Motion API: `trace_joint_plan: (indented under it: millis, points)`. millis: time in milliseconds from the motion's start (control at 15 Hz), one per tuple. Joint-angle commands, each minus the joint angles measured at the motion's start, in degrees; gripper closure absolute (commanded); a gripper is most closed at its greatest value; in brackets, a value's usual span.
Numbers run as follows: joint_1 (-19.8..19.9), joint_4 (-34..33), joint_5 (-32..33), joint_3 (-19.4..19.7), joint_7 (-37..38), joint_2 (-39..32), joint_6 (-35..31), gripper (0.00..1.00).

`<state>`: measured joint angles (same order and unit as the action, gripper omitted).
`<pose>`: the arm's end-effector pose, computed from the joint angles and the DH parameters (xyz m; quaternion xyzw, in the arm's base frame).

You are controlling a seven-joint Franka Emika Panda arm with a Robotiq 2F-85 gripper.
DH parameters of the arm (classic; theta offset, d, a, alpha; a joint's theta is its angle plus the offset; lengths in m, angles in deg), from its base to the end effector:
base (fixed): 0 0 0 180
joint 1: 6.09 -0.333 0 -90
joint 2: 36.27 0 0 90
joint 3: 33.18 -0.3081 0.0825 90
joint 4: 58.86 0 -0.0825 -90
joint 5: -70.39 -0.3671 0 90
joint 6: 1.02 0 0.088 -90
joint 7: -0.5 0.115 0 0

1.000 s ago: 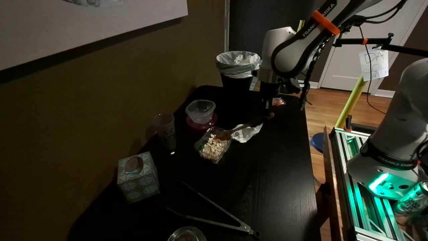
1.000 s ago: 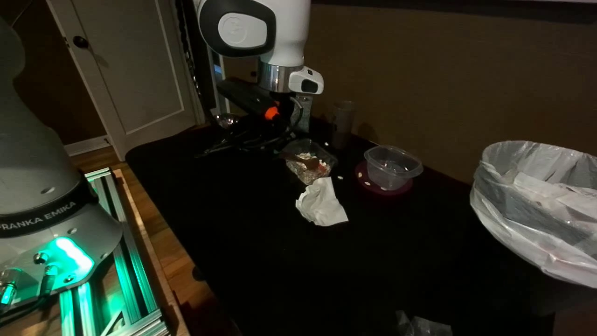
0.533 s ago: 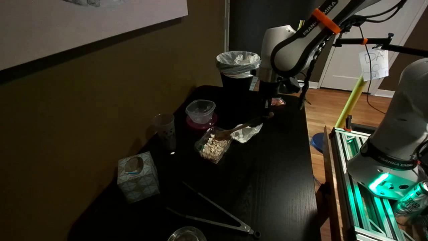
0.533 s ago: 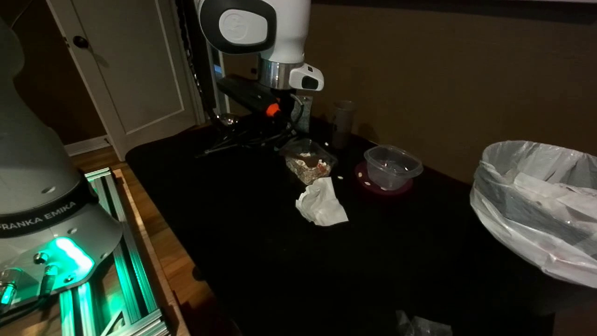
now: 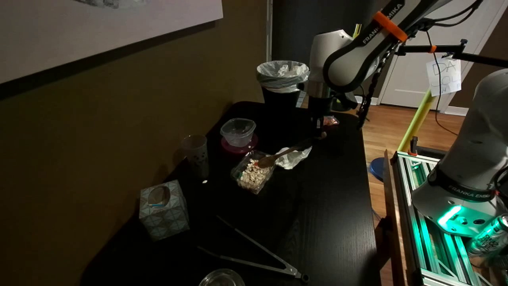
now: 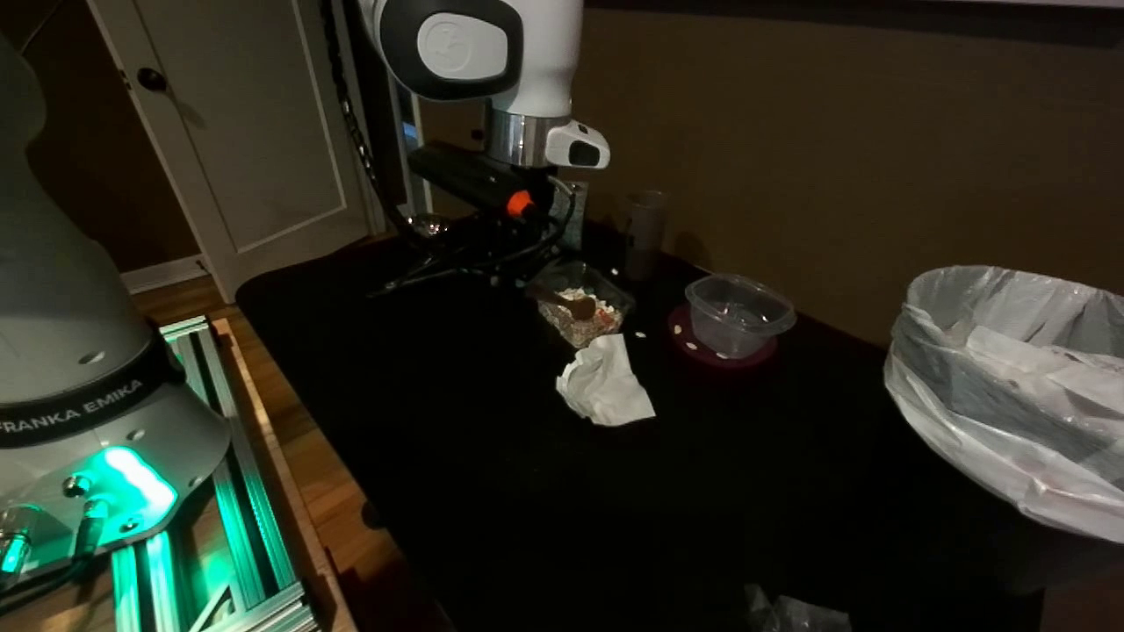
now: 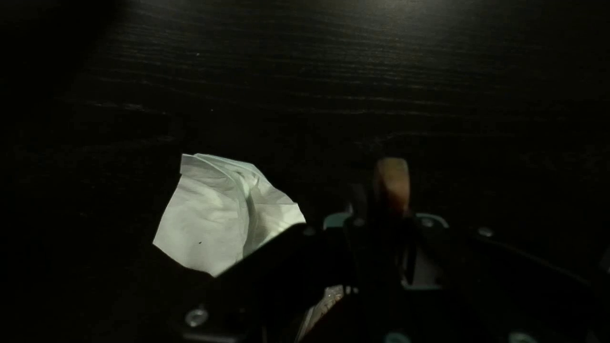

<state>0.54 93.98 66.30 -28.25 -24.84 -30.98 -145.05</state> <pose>0.3930 -0.0799 0.2616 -0.9951 -0.0908 0.0218 0.0326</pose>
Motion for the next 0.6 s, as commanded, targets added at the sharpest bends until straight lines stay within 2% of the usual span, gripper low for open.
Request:
trace_joint_plan:
  millis: [0,400,533]
  points:
    - [-1.44,0.27,3.66,-0.34,2.37,2.10,1.96,0.97]
    - [0.11,2.31,21.04,-1.31,12.57,7.75,11.88,0.97]
    - [0.16,3.20,24.43,-1.29,14.02,11.12,16.57,0.97]
